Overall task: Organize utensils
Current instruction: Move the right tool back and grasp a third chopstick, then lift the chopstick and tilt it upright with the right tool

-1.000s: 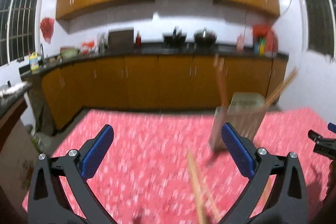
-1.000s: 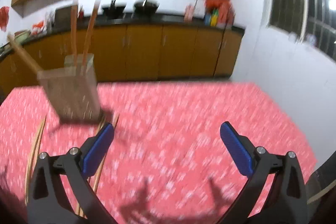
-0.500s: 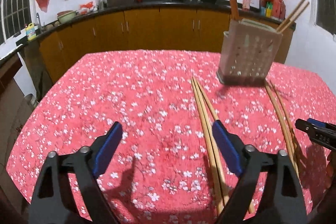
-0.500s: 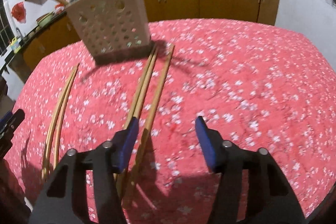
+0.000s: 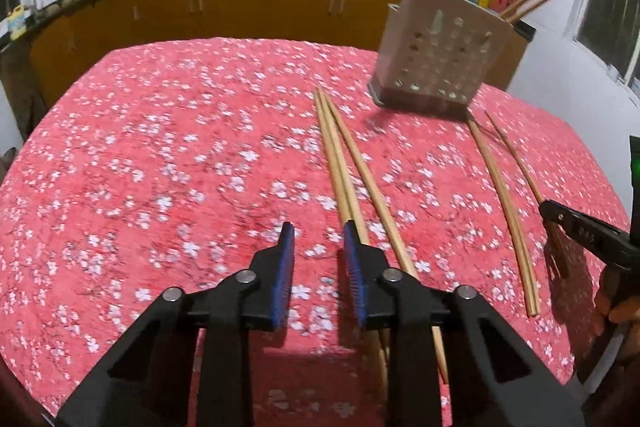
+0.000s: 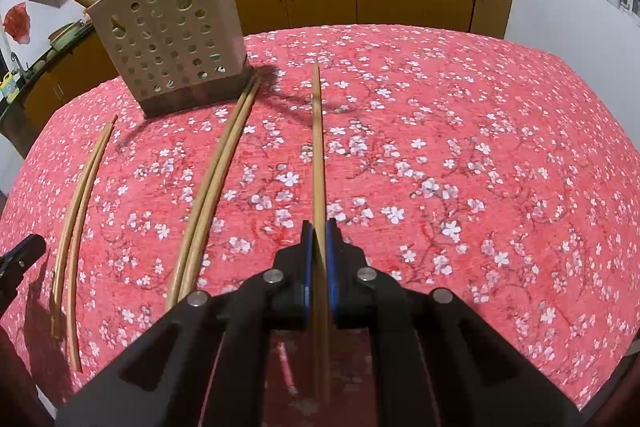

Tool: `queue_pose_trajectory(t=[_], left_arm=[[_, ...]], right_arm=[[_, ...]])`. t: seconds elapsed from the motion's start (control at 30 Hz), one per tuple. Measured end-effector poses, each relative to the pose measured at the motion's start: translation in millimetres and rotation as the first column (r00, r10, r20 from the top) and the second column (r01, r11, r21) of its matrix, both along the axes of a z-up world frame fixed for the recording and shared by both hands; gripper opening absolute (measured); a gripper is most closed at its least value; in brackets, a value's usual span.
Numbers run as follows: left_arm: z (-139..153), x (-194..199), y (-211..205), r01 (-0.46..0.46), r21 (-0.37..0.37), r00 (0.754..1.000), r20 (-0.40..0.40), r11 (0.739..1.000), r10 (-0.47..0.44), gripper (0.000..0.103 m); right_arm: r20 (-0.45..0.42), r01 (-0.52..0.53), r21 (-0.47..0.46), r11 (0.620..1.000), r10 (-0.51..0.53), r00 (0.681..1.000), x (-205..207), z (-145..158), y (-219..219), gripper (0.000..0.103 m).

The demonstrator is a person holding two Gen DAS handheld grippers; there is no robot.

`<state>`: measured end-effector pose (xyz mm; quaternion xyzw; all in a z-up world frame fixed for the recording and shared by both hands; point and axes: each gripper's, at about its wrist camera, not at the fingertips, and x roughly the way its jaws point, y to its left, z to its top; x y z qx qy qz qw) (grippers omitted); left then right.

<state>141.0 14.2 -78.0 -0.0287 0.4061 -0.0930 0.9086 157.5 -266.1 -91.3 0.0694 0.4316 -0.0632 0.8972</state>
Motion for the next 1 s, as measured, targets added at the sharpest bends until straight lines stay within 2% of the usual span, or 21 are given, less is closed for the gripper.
queue_pose_trajectory(t=[0.17,0.37,0.63,0.7,1.0], left_arm=[[-0.2,1.1,-9.4,0.036,0.0,0.999,-0.003,0.999,-0.036,0.023],[-11.6,7.0,-16.2,0.042,0.05,0.998,-0.039,0.998,-0.04,0.017],[-10.8,12.6,-27.1,0.054,0.119,0.998,-0.027,0.991,-0.051,0.014],[-11.1,19.0,-25.5,0.048,0.132,0.999,-0.027,0.99,-0.045,0.009],[-9.9,52.9,15.9,-0.051,0.131,0.998,-0.033,0.99,0.056,0.008]], right_arm=[[0.006,-0.004,-0.019,1.0,0.004,1.0,0.3,-1.5,2.7,0.008],[0.007,-0.008,-0.02,1.0,0.008,1.0,0.5,-1.5,3.3,0.008],[0.01,-0.027,-0.04,0.999,0.028,1.0,0.8,-2.5,7.9,0.013],[0.013,-0.039,-0.052,0.998,0.04,0.999,2.9,-2.5,9.1,0.01],[0.024,0.022,-0.045,0.999,-0.021,1.0,32.5,-3.1,-17.2,0.009]])
